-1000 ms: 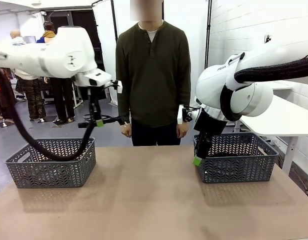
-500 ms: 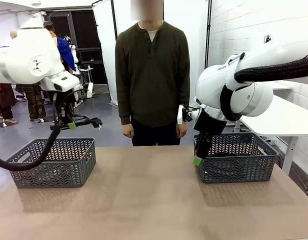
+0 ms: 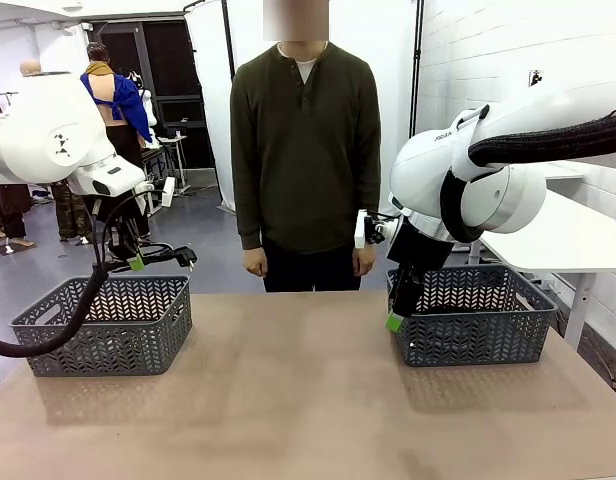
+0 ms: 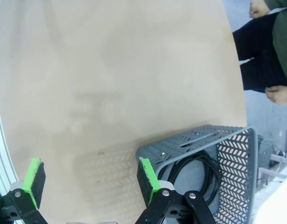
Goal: Organize the cables according to human instructions.
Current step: Pick up a bundle of cables and place it in the basket indicated by the human.
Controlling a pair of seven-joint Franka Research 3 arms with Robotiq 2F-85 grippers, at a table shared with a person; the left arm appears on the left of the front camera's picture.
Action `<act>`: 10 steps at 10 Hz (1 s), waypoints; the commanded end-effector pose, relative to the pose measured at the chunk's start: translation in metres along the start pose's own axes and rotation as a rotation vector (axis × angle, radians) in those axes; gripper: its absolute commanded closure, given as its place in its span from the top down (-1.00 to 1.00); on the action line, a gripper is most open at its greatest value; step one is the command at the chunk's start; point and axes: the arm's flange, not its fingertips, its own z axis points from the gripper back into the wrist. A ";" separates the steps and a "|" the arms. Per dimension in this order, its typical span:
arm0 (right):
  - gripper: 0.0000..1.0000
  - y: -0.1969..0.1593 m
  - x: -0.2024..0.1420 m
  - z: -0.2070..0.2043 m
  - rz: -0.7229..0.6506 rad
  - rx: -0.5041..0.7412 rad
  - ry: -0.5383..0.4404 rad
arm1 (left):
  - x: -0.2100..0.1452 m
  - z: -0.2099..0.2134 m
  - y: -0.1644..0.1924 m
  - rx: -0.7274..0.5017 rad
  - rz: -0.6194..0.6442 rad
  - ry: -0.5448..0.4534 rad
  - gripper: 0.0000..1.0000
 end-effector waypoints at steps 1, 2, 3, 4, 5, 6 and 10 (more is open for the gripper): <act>1.00 -0.001 0.000 0.000 0.002 -0.006 0.008 | 0.003 0.006 0.001 0.014 0.007 0.012 -1.00; 1.00 -0.001 0.000 0.000 0.002 -0.006 0.008 | 0.003 0.006 0.001 0.014 0.007 0.012 -1.00; 1.00 -0.001 0.000 0.000 0.002 -0.006 0.008 | 0.003 0.006 0.001 0.014 0.007 0.012 -1.00; 1.00 -0.001 0.000 0.000 0.002 -0.006 0.008 | 0.003 0.006 0.001 0.014 0.007 0.012 -1.00; 1.00 -0.001 0.000 0.000 0.002 -0.006 0.008 | 0.003 0.006 0.001 0.014 0.007 0.012 -1.00; 1.00 -0.001 0.000 0.000 0.002 -0.006 0.008 | 0.002 0.001 0.000 0.003 -0.003 -0.002 -1.00; 1.00 -0.001 0.000 0.000 0.002 -0.006 0.008 | -0.031 0.006 -0.003 0.039 -0.043 0.017 -1.00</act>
